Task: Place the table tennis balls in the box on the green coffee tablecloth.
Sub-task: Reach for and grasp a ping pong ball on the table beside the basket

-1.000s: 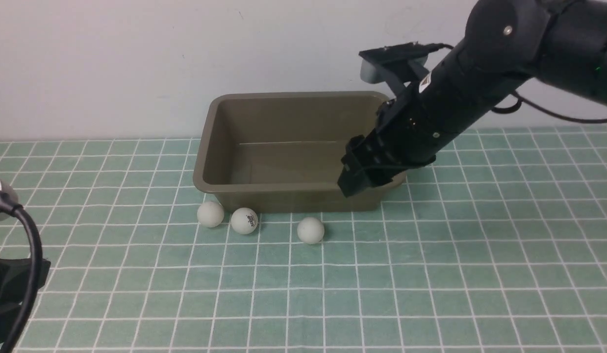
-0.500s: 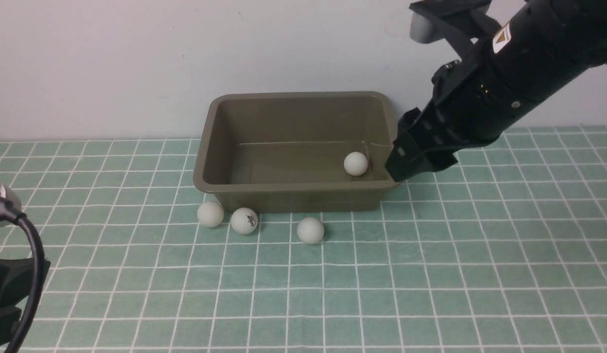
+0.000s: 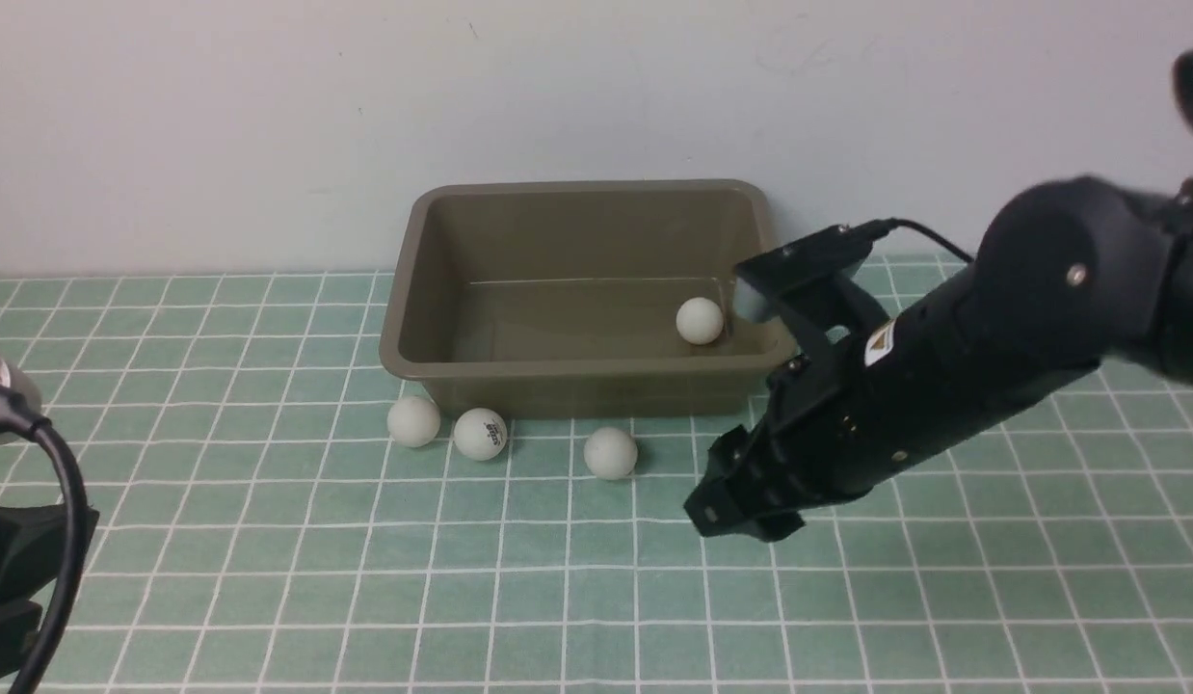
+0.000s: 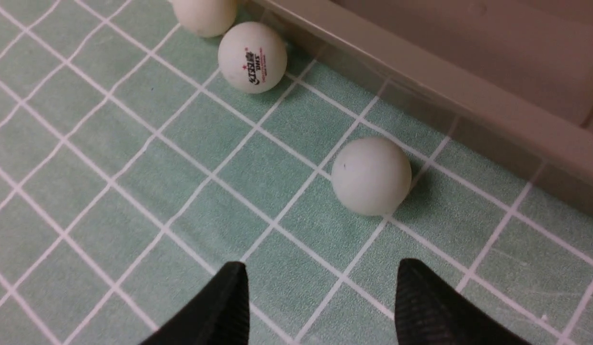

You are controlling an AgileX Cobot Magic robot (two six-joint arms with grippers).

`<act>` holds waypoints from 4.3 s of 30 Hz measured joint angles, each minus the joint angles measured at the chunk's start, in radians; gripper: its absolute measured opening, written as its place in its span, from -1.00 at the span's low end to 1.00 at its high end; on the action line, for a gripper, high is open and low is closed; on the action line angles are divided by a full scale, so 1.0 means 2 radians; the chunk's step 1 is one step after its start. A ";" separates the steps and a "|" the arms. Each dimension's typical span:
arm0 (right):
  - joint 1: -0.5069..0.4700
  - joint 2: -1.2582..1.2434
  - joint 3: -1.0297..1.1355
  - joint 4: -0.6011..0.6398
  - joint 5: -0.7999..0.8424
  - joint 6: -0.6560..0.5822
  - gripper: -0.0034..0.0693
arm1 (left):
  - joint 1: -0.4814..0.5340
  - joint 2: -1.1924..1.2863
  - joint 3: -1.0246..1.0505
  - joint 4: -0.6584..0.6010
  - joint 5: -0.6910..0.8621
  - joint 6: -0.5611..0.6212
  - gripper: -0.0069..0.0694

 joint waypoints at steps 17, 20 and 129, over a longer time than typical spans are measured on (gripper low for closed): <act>0.001 0.024 0.000 0.015 -0.086 0.001 0.06 | 0.000 0.000 0.000 0.000 -0.001 0.000 0.33; 0.002 0.030 0.000 0.015 -0.095 0.001 0.05 | 0.000 0.000 0.000 0.000 -0.001 0.000 0.33; 0.026 0.195 0.058 -0.195 -0.444 0.123 0.38 | 0.000 0.000 0.000 -0.014 0.002 -0.002 0.33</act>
